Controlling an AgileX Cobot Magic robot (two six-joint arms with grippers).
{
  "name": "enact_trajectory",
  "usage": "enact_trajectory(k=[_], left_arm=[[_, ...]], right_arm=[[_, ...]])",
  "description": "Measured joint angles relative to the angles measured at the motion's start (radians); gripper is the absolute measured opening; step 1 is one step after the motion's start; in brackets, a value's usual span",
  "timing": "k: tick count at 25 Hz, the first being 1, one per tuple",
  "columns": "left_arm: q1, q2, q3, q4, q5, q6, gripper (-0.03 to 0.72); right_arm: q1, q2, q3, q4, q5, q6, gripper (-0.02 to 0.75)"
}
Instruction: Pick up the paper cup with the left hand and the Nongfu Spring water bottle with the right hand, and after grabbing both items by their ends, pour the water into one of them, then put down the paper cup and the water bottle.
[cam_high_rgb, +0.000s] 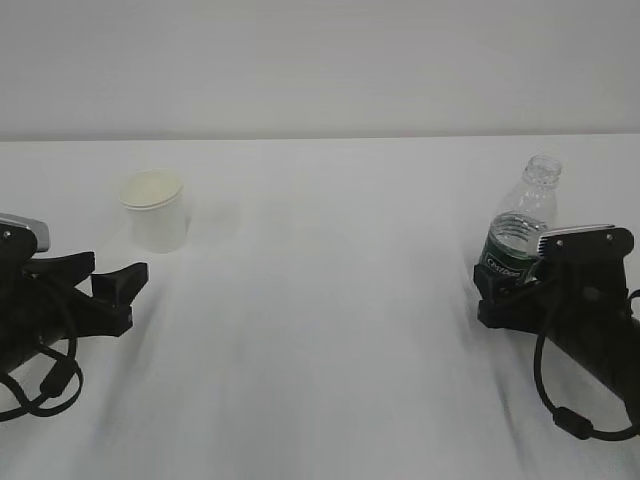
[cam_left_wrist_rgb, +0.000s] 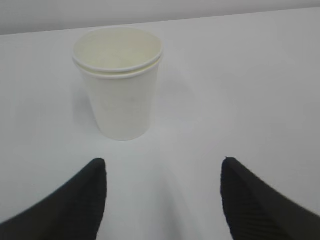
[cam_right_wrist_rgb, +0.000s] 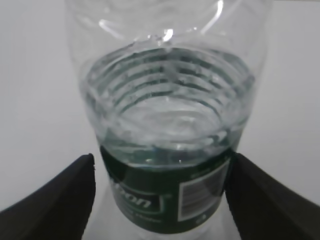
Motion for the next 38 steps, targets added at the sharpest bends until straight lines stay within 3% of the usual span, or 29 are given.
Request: enact_trajectory(k=[31, 38], left_arm=[[0.0, 0.0, 0.0, -0.013, 0.0, 0.011, 0.514], [0.0, 0.0, 0.0, -0.014, 0.0, 0.013, 0.514]], right_arm=[[0.0, 0.015, -0.098, 0.039, 0.053, -0.081, 0.592], [0.0, 0.015, -0.098, 0.039, 0.053, -0.084, 0.51]])
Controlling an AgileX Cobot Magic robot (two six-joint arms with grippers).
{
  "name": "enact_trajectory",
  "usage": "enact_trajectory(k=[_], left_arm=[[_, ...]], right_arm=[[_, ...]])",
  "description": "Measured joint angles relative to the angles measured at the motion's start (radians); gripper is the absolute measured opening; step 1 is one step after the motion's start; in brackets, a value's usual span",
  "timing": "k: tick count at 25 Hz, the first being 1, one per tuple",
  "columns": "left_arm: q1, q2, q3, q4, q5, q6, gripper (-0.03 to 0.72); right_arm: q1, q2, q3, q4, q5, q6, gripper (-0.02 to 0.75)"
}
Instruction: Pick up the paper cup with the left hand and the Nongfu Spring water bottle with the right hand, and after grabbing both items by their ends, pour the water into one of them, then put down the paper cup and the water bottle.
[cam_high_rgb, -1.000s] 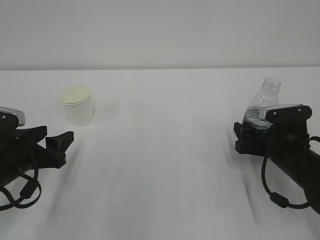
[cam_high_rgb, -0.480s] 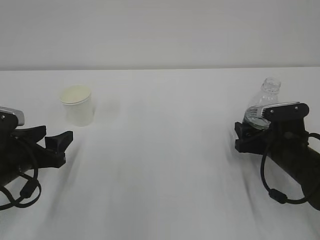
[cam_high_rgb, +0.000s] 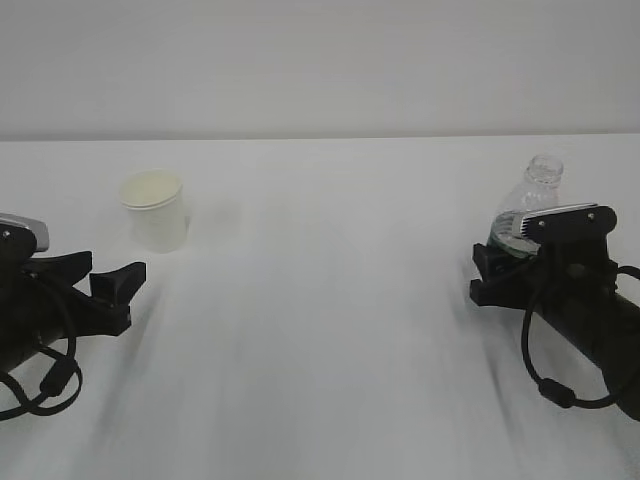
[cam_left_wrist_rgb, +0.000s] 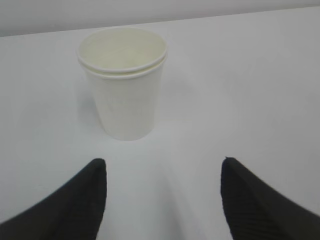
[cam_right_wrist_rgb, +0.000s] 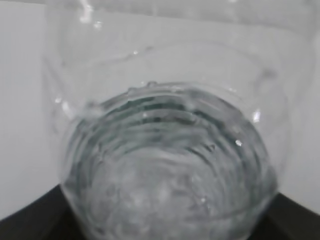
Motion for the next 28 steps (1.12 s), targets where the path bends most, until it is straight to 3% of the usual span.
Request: enact_trajectory(k=[11, 28], left_arm=[[0.0, 0.0, 0.0, -0.005, 0.0, 0.007, 0.514], [0.0, 0.0, 0.0, -0.014, 0.0, 0.01, 0.514]], right_arm=[[0.0, -0.002, 0.0, -0.01, 0.005, -0.002, 0.493], [0.0, -0.178, 0.002, -0.095, 0.21, -0.003, 0.491]])
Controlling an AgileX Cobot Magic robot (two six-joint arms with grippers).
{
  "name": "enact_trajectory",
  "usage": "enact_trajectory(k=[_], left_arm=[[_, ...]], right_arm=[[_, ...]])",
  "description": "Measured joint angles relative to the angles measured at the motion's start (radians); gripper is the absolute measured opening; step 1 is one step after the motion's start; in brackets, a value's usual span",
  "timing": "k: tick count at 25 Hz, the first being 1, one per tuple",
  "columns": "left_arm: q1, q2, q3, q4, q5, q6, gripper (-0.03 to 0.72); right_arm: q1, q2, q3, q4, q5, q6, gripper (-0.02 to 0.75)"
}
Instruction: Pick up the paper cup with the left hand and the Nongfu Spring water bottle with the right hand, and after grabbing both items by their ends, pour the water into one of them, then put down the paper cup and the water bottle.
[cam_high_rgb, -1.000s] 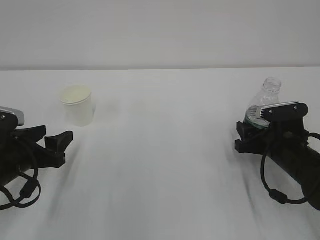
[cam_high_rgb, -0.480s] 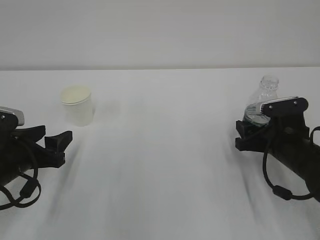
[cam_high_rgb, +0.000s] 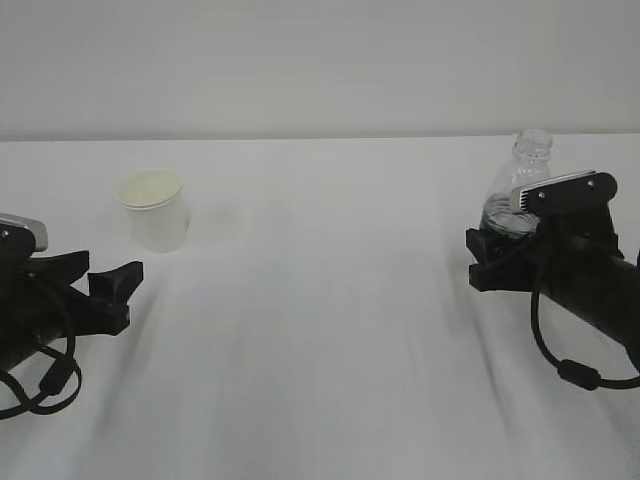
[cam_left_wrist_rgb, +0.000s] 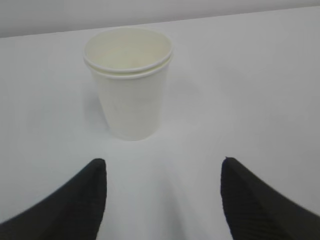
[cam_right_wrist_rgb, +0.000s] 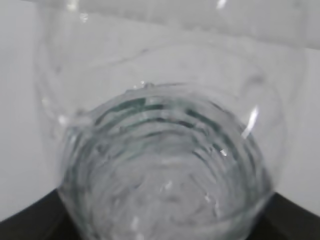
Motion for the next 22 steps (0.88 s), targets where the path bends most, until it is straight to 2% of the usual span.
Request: enact_trajectory(k=[22], left_arm=[[0.0, 0.002, 0.0, -0.056, 0.0, 0.001, 0.498]], right_arm=[[0.0, -0.175, 0.008, -0.045, 0.111, 0.002, 0.491]])
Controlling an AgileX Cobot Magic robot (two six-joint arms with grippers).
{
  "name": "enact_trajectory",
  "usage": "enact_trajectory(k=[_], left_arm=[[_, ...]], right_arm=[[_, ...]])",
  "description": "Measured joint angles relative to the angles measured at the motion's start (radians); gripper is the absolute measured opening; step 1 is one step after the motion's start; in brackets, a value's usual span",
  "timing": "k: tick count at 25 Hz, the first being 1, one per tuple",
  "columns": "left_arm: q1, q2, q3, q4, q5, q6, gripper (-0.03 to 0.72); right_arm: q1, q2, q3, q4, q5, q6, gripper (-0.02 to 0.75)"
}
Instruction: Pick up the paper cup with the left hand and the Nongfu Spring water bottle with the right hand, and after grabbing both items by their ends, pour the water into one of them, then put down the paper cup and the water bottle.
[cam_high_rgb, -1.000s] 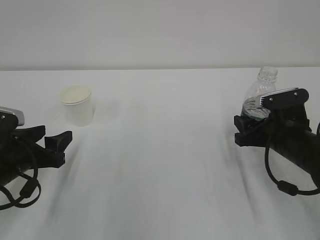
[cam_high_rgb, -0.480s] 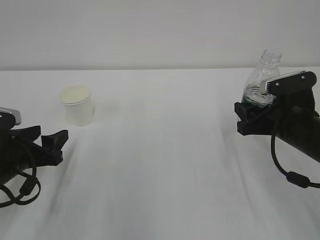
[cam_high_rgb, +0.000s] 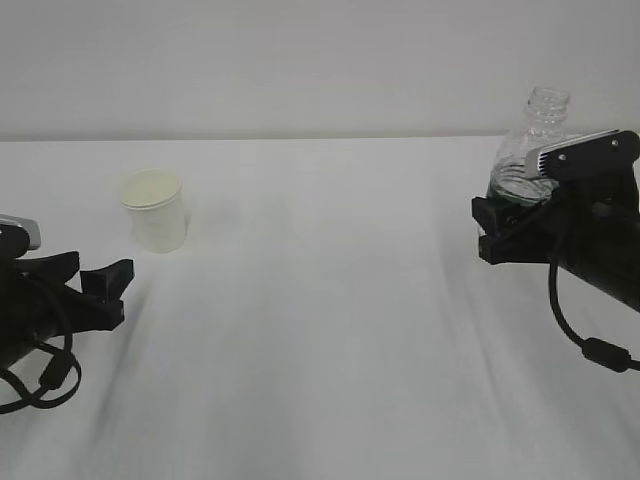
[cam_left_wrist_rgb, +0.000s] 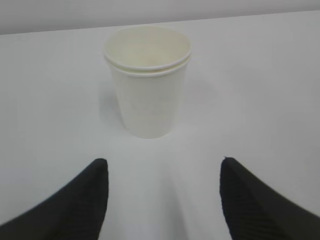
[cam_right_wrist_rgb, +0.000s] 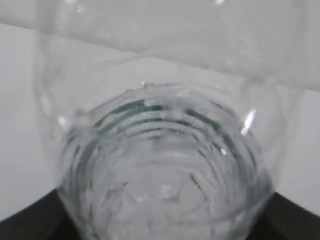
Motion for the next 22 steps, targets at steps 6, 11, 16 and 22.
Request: enact_trajectory(k=[6, 11, 16, 22], left_arm=[[0.0, 0.078, -0.029, -0.033, -0.004, 0.0, 0.508], [0.0, 0.142, -0.104, -0.011, -0.004, 0.0, 0.55], [0.0, 0.17, -0.174, -0.011, -0.004, 0.0, 0.588], [0.0, 0.178, -0.243, -0.009, 0.014, -0.002, 0.594]], right_arm=[[0.0, -0.002, 0.0, -0.01, 0.006, 0.017, 0.491], [0.0, -0.005, 0.0, -0.013, 0.008, 0.018, 0.491], [0.0, -0.007, 0.0, -0.015, 0.01, 0.018, 0.491], [0.0, -0.007, 0.0, -0.015, 0.01, 0.019, 0.491]])
